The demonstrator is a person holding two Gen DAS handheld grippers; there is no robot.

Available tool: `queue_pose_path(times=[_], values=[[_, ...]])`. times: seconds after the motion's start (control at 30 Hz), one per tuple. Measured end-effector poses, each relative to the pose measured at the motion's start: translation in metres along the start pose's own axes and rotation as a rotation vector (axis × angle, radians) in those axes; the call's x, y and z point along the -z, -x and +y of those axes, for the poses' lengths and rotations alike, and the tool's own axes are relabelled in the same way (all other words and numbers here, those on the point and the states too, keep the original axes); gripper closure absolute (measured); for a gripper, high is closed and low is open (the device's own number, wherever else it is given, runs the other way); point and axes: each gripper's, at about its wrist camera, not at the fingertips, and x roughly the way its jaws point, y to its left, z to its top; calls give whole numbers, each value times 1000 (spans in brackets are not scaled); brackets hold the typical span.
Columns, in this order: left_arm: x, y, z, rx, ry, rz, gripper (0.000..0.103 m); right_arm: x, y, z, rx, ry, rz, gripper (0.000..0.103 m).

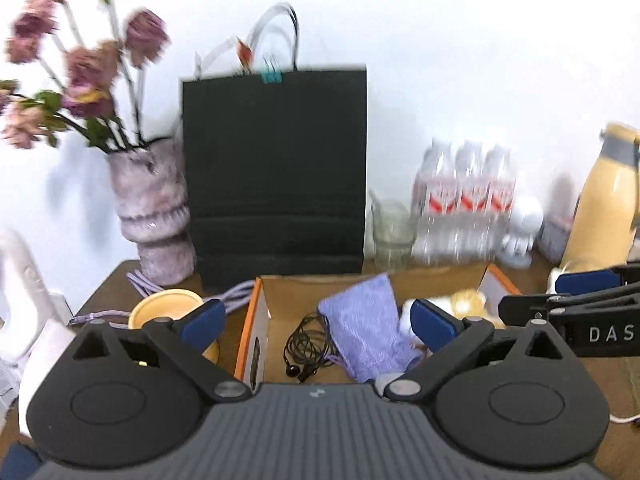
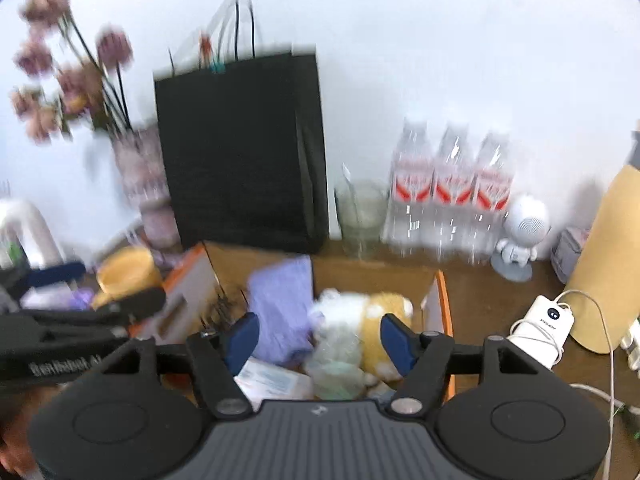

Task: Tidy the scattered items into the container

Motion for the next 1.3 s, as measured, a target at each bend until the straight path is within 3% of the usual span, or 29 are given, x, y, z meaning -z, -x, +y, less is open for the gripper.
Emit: queue_pose_path(times=[0.1, 0.23, 0.5, 0.67, 0.83, 1.0, 1.13, 1.3], values=[[20, 25, 2, 8, 18, -69, 1, 24, 29, 12, 14, 6, -98, 32], [49, 52, 2, 15, 2, -119, 1, 56, 56, 22, -6, 6, -162, 25], [100, 97, 13, 62, 74, -201, 0, 126, 94, 26, -19, 44, -277, 19], [124, 108, 14, 84, 100, -202, 0, 162, 100, 24, -52, 43, -267, 16], [143, 110, 8, 107, 59, -157, 0, 189, 101, 23, -83, 29, -215, 15], [157, 109, -6, 78, 26, -138, 0, 202, 102, 17, -102, 8, -168, 15], [167, 112, -12, 87, 48, -109, 0, 211, 103, 12, -69, 10, -155, 15], [175, 101, -25, 75, -16, -58, 0, 207, 90, 2, -48, -16, -127, 15]])
